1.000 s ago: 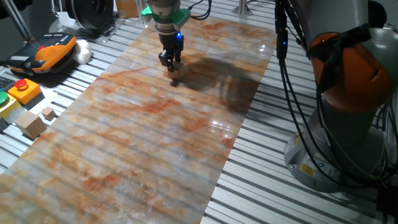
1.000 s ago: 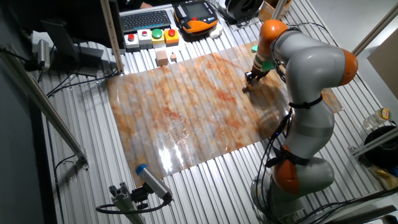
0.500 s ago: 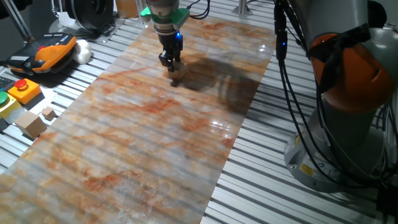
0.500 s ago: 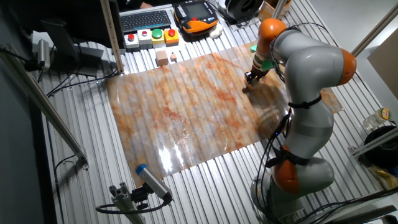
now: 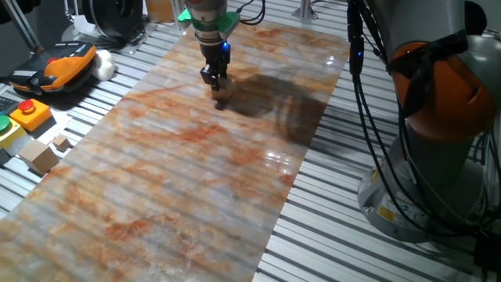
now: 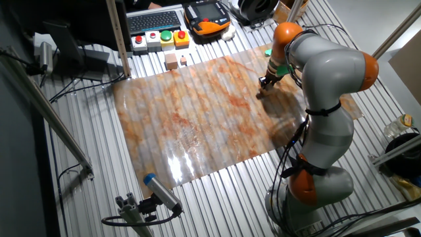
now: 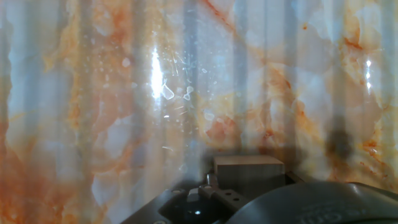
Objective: Hold a small block with the gripper and sweep it from left to right on the table
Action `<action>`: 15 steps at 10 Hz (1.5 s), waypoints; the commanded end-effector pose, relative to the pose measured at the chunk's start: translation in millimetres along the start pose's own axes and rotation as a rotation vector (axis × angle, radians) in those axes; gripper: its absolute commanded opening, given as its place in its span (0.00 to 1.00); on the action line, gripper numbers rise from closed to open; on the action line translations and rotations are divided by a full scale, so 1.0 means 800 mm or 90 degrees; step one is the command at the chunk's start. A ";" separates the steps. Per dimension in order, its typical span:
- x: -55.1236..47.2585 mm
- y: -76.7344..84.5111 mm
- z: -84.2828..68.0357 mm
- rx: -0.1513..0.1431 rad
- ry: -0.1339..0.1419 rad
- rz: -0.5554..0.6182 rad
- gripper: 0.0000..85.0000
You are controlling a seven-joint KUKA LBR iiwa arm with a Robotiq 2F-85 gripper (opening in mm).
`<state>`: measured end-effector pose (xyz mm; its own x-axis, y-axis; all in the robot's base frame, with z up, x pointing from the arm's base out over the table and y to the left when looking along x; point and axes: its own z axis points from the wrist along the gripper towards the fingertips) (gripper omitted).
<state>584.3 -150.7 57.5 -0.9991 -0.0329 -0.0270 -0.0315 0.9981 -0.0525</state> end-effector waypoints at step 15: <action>-0.007 0.025 -0.004 -0.015 0.002 0.011 0.00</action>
<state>589.5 -130.3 59.6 -0.9996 -0.0157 -0.0240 -0.0150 0.9995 -0.0291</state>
